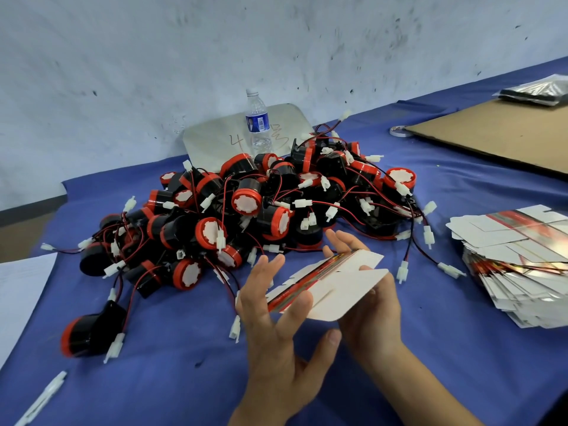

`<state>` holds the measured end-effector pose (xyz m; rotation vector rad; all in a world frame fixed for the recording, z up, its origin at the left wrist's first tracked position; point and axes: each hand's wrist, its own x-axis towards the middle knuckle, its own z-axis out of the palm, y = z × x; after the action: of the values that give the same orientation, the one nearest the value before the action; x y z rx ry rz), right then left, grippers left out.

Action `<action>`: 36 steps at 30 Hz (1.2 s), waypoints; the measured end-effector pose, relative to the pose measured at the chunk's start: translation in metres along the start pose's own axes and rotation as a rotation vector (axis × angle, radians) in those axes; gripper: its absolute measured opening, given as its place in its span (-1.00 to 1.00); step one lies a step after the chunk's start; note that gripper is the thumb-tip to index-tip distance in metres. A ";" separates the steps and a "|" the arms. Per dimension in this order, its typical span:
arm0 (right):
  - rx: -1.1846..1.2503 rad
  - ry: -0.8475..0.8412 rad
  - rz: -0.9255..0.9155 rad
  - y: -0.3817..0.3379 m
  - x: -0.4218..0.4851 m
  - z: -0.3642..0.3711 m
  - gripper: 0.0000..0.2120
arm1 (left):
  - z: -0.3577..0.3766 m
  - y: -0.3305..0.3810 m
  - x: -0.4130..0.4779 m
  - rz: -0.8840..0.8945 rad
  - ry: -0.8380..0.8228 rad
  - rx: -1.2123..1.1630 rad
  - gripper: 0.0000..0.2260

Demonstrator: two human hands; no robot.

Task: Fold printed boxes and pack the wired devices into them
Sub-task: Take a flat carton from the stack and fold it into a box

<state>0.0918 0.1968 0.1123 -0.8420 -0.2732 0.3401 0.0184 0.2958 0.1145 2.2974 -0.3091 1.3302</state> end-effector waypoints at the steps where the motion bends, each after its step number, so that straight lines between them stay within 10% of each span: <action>1: 0.016 -0.013 -0.010 -0.003 0.000 0.002 -0.51 | 0.000 0.000 0.000 -0.001 0.008 0.006 -0.42; 13: 0.029 -0.377 0.348 0.006 -0.018 0.018 -0.31 | 0.012 -0.008 -0.011 -0.361 -0.039 -0.025 -0.28; 25: 0.235 -0.129 0.415 -0.003 -0.008 0.011 -0.26 | -0.003 -0.014 -0.002 -0.475 -0.128 0.004 0.09; 36: 0.105 -0.061 0.151 -0.010 0.002 0.005 -0.37 | -0.002 -0.020 -0.004 -0.490 -0.089 -0.055 -0.12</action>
<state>0.0931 0.1951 0.1232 -0.7514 -0.2472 0.5177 0.0233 0.3145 0.1067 2.1964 0.1815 0.9612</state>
